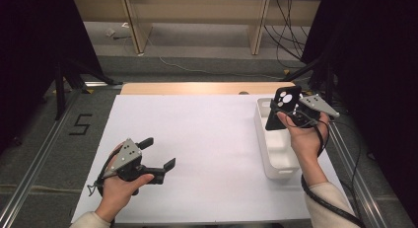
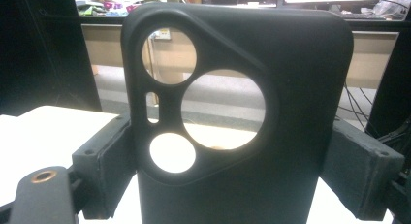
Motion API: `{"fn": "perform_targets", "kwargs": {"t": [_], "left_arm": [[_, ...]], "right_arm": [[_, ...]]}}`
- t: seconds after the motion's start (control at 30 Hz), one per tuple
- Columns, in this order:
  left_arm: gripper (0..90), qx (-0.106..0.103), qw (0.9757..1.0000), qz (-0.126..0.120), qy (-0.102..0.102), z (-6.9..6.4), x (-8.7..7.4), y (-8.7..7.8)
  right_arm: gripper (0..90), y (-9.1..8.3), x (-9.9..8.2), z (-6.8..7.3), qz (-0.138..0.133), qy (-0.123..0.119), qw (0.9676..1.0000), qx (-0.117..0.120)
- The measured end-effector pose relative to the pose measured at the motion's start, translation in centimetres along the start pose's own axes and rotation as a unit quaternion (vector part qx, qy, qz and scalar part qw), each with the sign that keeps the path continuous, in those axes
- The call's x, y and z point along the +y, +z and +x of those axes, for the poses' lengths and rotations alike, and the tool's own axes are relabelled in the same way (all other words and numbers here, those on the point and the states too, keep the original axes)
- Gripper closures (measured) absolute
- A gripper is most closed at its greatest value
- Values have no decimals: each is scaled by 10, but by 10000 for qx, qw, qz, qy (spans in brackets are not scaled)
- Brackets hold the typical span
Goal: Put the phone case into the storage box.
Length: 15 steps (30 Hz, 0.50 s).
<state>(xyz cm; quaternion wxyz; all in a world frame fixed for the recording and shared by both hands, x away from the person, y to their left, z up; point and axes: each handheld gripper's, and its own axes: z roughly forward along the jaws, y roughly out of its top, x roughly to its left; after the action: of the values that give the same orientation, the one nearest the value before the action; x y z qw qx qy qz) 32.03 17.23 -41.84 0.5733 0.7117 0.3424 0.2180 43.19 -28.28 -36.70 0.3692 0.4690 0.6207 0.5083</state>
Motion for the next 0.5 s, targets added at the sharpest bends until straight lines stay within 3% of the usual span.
{"fn": "perform_targets", "kwargs": {"t": [0.5], "left_arm": [[3,-13,10000,-9,-24,0,0,0]], "right_arm": [[155,7,-5,0,112,-151,9998,-64]]}}
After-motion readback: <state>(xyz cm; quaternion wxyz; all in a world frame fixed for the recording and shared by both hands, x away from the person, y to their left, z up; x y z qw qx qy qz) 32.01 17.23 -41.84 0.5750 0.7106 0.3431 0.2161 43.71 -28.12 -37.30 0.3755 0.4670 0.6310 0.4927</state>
